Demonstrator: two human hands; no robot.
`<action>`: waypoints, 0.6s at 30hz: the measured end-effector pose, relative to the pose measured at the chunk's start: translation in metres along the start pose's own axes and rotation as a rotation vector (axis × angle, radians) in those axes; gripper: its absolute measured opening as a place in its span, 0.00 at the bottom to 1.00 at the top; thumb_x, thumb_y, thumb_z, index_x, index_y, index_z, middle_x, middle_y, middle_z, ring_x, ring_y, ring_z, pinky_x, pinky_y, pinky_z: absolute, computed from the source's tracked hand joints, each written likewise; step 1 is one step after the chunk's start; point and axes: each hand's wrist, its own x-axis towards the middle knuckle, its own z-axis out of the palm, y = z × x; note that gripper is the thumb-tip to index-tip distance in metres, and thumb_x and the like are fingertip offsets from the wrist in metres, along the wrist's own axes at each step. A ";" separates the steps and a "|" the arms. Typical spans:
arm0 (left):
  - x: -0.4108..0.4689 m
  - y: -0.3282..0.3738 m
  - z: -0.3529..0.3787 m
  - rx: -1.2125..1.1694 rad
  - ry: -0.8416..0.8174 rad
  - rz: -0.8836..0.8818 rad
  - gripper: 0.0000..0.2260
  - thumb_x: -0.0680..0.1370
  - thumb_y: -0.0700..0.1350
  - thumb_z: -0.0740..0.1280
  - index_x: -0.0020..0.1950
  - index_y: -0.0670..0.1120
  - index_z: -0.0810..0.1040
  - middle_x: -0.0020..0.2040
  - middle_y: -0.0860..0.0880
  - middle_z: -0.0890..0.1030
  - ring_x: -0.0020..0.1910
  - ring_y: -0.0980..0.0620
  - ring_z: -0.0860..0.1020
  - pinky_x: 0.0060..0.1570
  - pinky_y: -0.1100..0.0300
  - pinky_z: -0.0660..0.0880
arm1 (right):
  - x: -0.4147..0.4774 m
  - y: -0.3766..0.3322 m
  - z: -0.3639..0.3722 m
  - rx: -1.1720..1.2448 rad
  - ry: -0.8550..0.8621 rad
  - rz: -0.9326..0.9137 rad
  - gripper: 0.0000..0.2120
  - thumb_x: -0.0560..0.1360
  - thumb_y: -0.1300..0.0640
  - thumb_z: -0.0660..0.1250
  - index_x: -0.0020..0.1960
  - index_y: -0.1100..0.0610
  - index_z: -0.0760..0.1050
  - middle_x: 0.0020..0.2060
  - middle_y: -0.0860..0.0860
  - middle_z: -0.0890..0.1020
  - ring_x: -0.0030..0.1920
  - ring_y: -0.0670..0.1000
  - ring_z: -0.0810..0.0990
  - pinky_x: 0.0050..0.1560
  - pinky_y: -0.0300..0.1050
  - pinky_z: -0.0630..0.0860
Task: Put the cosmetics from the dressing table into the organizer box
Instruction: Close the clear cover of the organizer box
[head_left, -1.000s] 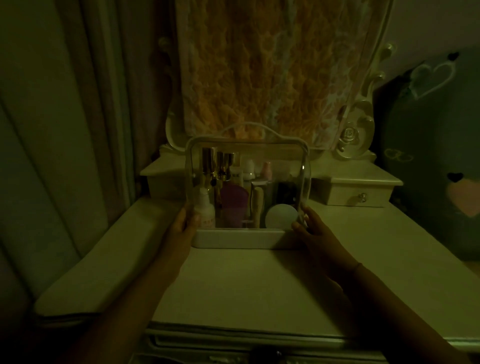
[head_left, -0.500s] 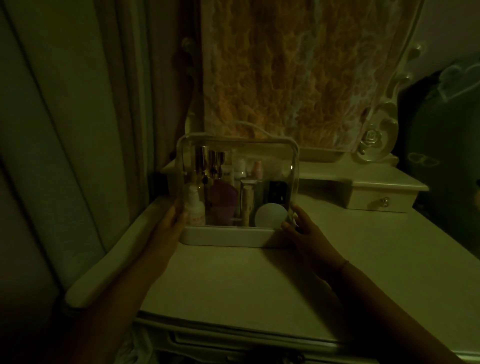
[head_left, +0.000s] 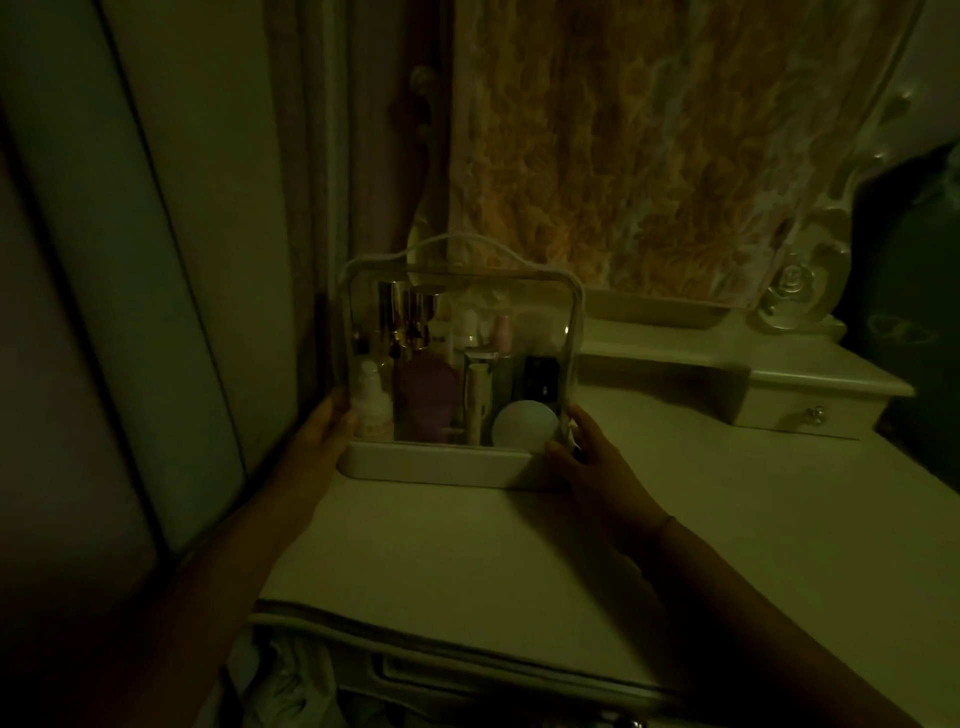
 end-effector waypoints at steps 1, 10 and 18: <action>0.000 0.000 -0.002 -0.006 0.008 0.001 0.20 0.80 0.49 0.57 0.72 0.56 0.61 0.62 0.58 0.69 0.56 0.61 0.71 0.47 0.68 0.68 | 0.000 -0.001 0.003 -0.008 0.000 -0.002 0.27 0.78 0.58 0.59 0.74 0.46 0.54 0.73 0.53 0.62 0.67 0.54 0.68 0.65 0.56 0.71; 0.015 -0.014 -0.030 0.027 -0.022 -0.010 0.20 0.79 0.52 0.58 0.71 0.59 0.62 0.65 0.58 0.70 0.60 0.60 0.72 0.57 0.61 0.69 | -0.002 -0.008 0.025 -0.019 -0.011 -0.016 0.27 0.78 0.59 0.59 0.73 0.46 0.55 0.73 0.53 0.62 0.68 0.56 0.68 0.64 0.55 0.73; 0.026 -0.022 -0.049 0.043 -0.042 -0.007 0.21 0.79 0.52 0.58 0.72 0.56 0.62 0.72 0.53 0.67 0.69 0.54 0.67 0.70 0.50 0.63 | -0.002 -0.010 0.038 -0.079 -0.004 -0.029 0.29 0.78 0.59 0.60 0.74 0.47 0.52 0.70 0.55 0.67 0.55 0.49 0.73 0.60 0.53 0.75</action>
